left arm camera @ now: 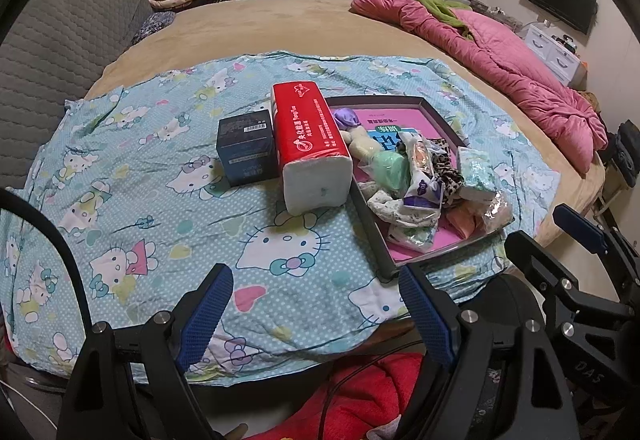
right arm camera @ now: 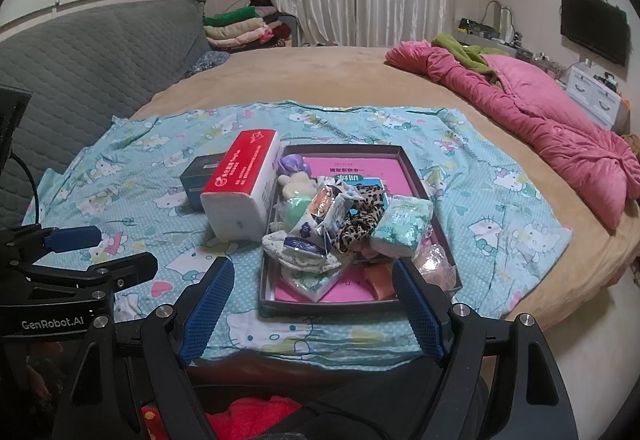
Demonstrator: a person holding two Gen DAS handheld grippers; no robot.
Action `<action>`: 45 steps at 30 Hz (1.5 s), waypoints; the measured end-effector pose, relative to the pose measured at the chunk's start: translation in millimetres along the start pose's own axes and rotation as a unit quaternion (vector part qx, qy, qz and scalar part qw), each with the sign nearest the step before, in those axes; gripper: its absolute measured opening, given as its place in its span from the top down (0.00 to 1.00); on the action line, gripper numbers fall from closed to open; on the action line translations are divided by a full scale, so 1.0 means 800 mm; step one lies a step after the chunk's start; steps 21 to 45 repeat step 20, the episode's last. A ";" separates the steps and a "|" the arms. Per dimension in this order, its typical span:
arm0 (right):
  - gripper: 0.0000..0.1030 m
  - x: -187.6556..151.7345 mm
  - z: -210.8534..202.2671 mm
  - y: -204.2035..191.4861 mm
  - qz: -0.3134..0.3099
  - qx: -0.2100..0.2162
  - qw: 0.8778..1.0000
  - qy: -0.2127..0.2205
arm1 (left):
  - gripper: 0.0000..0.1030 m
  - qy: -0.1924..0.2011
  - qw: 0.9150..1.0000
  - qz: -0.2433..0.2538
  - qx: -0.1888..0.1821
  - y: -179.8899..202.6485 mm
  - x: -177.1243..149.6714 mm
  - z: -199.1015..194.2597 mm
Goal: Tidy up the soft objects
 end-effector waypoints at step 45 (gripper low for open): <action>0.20 -0.006 0.012 0.009 0.010 0.001 1.000 -0.010 | 0.18 -0.003 1.000 0.007 0.002 -0.005 -0.004 0.022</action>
Point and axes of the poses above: each gripper's, at about its wrist camera, not at the fingertips, and z roughly the way its jaws point, y to its right, x to its top, the point moved 8 cm from there along z, roughly the way its jaws point, and after that the axes turned 1 degree about -y, right-handed, at the moved point
